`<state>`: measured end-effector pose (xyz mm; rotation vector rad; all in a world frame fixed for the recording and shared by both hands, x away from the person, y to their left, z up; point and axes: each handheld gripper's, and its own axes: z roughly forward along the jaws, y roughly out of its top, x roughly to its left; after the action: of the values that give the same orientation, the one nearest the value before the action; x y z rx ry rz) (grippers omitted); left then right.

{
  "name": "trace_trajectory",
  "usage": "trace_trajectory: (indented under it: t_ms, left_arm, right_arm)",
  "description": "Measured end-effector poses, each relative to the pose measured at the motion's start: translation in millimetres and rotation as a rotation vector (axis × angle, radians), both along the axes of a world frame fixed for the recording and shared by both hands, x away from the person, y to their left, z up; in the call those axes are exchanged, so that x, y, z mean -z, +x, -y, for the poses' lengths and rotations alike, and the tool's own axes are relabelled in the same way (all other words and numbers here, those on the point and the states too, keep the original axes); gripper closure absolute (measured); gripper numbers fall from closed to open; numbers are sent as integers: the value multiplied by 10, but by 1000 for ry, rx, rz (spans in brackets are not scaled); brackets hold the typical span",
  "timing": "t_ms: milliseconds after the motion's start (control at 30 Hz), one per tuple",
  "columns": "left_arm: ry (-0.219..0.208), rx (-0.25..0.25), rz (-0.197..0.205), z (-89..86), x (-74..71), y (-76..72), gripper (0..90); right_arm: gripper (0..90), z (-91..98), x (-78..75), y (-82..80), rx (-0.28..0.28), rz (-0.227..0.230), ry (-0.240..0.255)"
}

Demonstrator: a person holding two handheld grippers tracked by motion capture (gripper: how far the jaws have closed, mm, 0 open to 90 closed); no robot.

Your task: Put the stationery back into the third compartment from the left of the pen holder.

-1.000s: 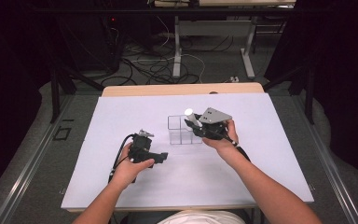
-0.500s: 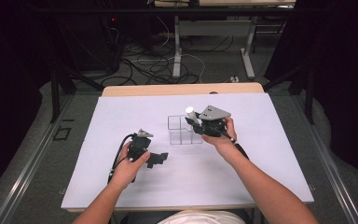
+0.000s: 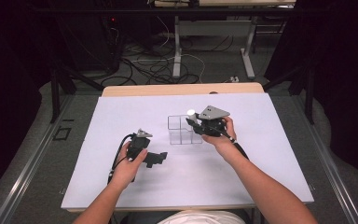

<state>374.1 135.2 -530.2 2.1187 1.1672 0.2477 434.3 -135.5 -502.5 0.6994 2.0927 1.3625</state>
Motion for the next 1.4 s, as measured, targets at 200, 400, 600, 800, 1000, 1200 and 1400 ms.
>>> trace_trajectory:
  t_ms: [200, 400, 600, 800, 1000, 1200, 1400]
  left_arm:
    - [1, 3, 4, -2, 1, 1, 24]
    - [1, -5, 14, -18, -8, 2, 24]
    - [6, -6, 20, -44, -14, 8, 24]
    - [-3, -17, 25, -61, -21, 8, 24]
    - [-3, -24, 34, -82, -35, 12, 24]
    - [-3, -34, 37, -111, -44, 18, 24]
    - [-3, -46, 42, -155, -52, 34, 24]
  right_arm:
    - [542, 23, -26, -15, 14, -1, 26]
    - [421, 93, -116, -88, 26, -1, 61]
    - [287, 182, -172, -179, 60, -58, 118]
    - [200, 344, -215, -255, 114, -127, 143]
    - [140, 554, -264, -363, 182, -108, 102]
    - [23, 794, -256, -399, 239, -117, 94]
    - [0, 1014, -163, -455, 303, -177, 56]
